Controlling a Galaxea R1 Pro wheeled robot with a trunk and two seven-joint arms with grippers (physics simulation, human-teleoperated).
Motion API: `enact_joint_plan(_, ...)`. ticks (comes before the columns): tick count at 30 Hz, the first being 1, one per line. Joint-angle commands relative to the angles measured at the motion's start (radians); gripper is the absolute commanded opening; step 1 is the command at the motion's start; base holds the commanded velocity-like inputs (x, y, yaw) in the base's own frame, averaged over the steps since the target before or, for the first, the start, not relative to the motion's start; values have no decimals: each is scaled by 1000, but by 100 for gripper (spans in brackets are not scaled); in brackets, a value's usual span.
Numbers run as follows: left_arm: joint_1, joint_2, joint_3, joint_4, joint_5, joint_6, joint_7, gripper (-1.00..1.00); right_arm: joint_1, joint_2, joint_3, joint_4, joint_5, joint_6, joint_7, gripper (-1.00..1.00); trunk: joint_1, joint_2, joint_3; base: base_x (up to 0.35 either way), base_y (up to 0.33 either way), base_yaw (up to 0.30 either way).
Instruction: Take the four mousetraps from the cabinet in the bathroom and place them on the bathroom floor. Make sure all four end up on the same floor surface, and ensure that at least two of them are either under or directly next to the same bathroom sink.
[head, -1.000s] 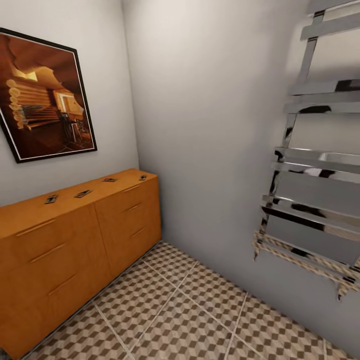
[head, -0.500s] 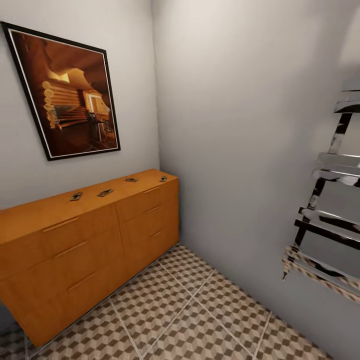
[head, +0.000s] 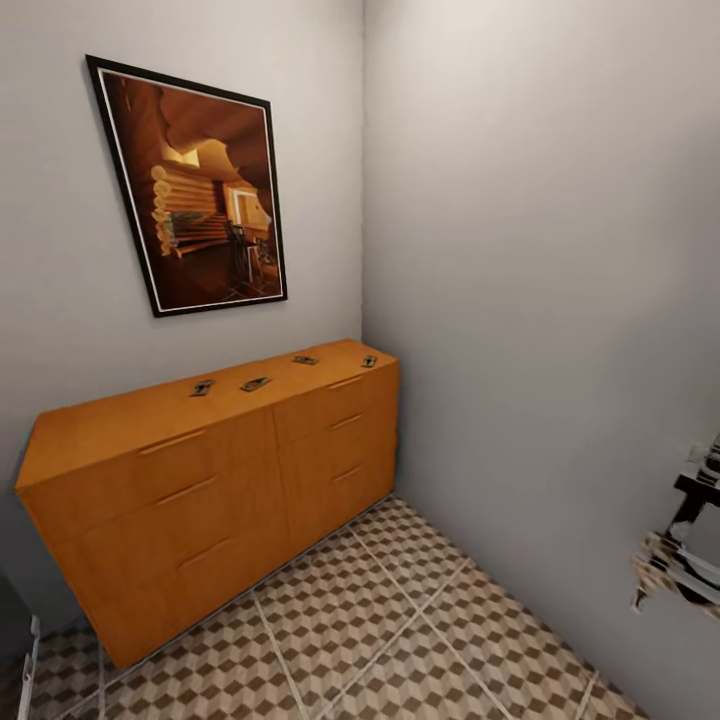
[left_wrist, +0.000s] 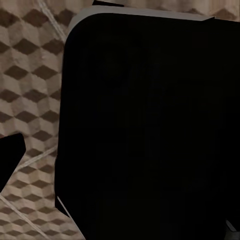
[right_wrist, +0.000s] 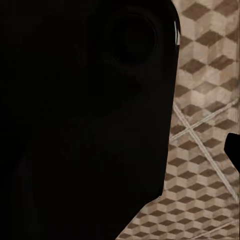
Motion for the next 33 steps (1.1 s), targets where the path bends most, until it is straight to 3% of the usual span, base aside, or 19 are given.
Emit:
enact_joint_plan(1, 0, 0, 0, -1, 9, 0, 0, 100, 0, 0, 1, 0, 1, 0, -1, 100, 1, 0, -1, 288, 0, 270)
enact_joint_plan(20, 0, -1, 0, -1, 12, -1, 1, 100, 0, 0, 2, 0, 1, 0, -1, 100, 1, 0, -1, 295, 0, 270)
enact_joint_plan(33, 0, -2, 0, -2, 12, -2, 1, 100, 0, 0, 1, 0, 1, 0, -1, 100, 1, 0, -1, 54, 0, 270)
